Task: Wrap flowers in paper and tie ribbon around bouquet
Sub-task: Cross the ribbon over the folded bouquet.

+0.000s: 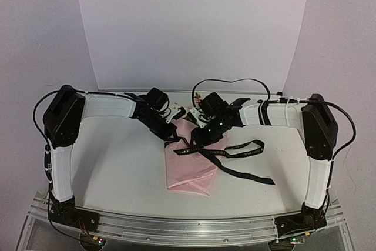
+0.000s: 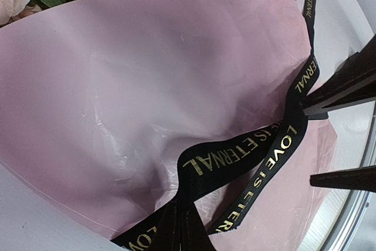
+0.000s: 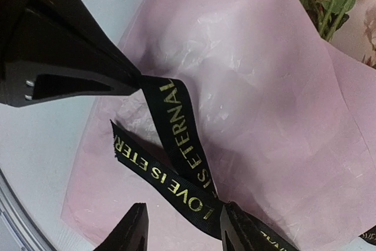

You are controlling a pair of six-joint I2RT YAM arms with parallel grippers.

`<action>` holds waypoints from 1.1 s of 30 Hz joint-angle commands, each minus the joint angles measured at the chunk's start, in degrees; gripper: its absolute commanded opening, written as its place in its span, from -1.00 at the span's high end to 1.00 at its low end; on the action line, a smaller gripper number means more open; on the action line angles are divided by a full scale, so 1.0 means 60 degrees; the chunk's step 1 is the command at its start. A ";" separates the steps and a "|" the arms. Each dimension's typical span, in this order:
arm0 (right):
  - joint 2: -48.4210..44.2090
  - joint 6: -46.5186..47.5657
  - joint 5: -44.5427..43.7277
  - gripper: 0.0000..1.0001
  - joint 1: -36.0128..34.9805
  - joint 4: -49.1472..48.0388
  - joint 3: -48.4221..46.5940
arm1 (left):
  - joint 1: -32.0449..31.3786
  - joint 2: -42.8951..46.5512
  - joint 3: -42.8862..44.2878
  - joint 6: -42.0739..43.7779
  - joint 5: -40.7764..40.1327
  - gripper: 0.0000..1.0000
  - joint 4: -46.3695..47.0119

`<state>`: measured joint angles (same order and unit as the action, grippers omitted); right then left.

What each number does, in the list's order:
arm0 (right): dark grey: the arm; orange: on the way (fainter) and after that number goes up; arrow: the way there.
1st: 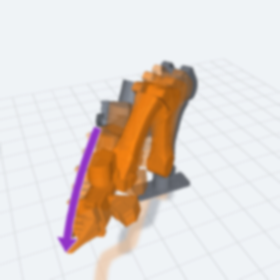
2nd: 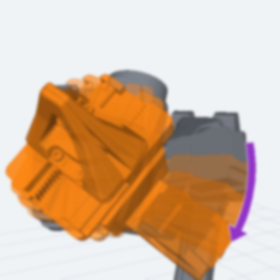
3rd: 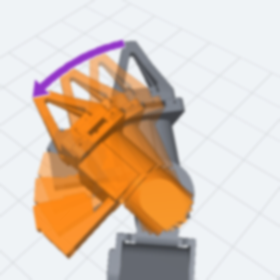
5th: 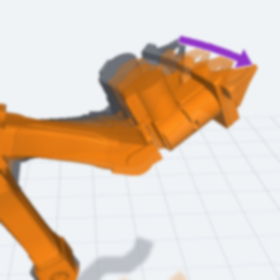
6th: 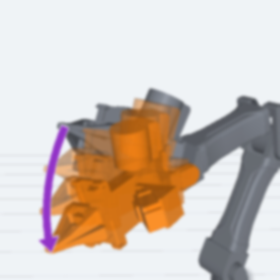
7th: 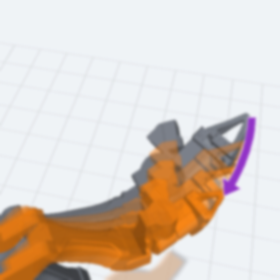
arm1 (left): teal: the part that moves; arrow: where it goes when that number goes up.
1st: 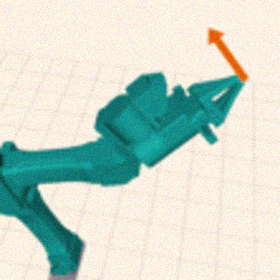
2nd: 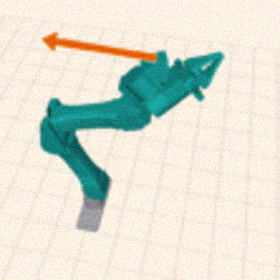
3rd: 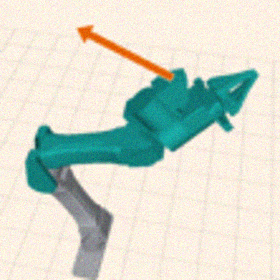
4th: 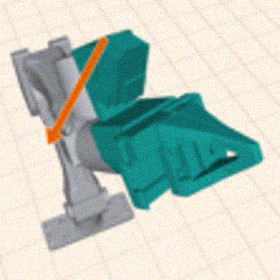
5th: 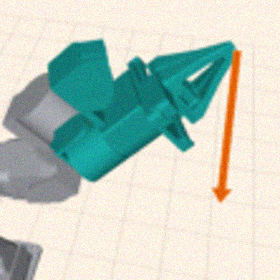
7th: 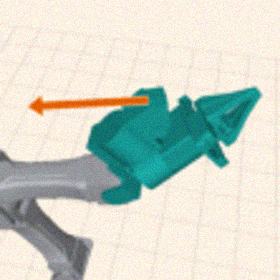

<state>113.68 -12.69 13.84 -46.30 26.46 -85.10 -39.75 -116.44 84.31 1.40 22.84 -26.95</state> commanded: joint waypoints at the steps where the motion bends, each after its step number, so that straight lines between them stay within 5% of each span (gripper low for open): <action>1: 0.0369 0.0343 -0.0136 0.13 0.0037 0.0308 -0.0221 | 0.0044 0.0240 0.0329 -0.0141 0.0181 1.00 0.0184; 17: 0.0779 0.0110 -0.0680 0.56 0.0044 0.0352 -0.0518 | 0.0047 0.0174 0.0378 -0.0107 0.0160 1.00 0.0111; 33: 0.0462 -0.0897 -0.0478 0.64 0.0532 -0.0174 -0.0367 | 0.0056 0.0137 0.0290 -0.0058 0.0257 1.00 0.0148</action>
<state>118.41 -14.93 10.24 -44.55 27.77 -86.74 -39.72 -116.44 84.31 1.02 23.50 -26.98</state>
